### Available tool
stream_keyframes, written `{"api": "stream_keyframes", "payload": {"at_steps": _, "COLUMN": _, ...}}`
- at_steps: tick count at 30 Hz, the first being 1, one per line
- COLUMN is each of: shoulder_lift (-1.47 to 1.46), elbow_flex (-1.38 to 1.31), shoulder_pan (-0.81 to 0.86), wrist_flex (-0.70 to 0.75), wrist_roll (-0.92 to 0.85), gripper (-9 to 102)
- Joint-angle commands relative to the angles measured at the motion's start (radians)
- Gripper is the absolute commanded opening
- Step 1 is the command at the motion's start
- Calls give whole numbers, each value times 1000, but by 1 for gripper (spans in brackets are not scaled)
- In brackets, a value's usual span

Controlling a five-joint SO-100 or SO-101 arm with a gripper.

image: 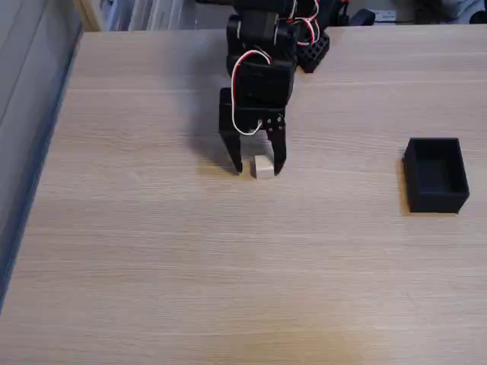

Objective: Pick a white block and place it in the black box.

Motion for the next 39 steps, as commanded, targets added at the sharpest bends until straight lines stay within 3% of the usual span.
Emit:
{"api": "stream_keyframes", "payload": {"at_steps": 1, "shoulder_lift": -5, "elbow_flex": -26, "shoulder_pan": -12, "wrist_flex": 9, "wrist_roll": -5, "gripper": 19}}
{"api": "stream_keyframes", "payload": {"at_steps": 8, "shoulder_lift": -9, "elbow_flex": -29, "shoulder_pan": -26, "wrist_flex": 44, "wrist_roll": -25, "gripper": 4}}
{"api": "stream_keyframes", "payload": {"at_steps": 20, "shoulder_lift": 94, "elbow_flex": -83, "shoulder_pan": -94, "wrist_flex": 156, "wrist_roll": -11, "gripper": 0}}
{"api": "stream_keyframes", "payload": {"at_steps": 30, "shoulder_lift": 293, "elbow_flex": -98, "shoulder_pan": -393, "wrist_flex": 255, "wrist_roll": 138, "gripper": 2}}
{"api": "stream_keyframes", "payload": {"at_steps": 39, "shoulder_lift": 215, "elbow_flex": -305, "shoulder_pan": -690, "wrist_flex": 291, "wrist_roll": 293, "gripper": 0}}
